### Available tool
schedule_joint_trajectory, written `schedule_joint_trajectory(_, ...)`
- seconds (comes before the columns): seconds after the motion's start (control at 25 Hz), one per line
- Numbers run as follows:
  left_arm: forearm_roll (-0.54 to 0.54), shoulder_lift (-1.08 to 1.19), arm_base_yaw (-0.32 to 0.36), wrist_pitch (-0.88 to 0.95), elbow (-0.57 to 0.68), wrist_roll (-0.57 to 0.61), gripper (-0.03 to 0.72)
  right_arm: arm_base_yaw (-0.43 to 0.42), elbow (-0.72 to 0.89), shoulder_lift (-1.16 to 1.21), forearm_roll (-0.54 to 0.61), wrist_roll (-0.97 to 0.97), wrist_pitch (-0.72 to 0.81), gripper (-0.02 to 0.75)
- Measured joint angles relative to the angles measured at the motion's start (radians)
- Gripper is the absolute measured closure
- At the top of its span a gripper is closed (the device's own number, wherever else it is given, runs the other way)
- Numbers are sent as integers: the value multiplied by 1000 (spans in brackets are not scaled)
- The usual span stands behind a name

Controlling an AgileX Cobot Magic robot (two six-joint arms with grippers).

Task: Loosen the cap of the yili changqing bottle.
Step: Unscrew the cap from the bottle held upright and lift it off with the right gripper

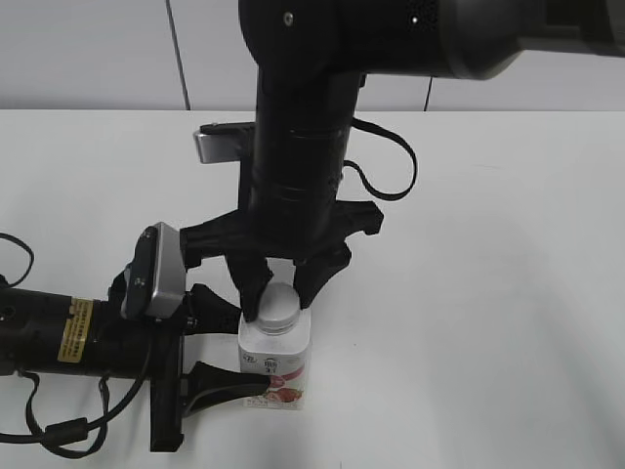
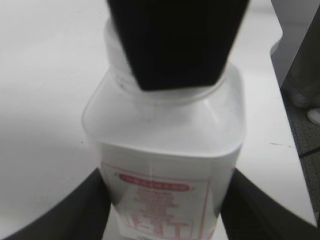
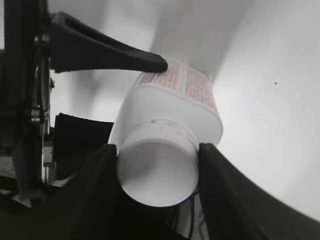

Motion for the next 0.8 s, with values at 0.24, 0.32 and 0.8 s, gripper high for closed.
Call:
schedule_joint_trajectory(0.24,0,0,0,0,0,0,276,0,-1,0,0,-392,-1,346)
schedule_joint_trajectory(0.32,-1,0,0,0,0,0,280,0,-1,0,0,-528,-1,346)
schedule_joint_trajectory(0.8,-1,0,0,1,0,5,291,0,-2,0,0,-1198,-2,346)
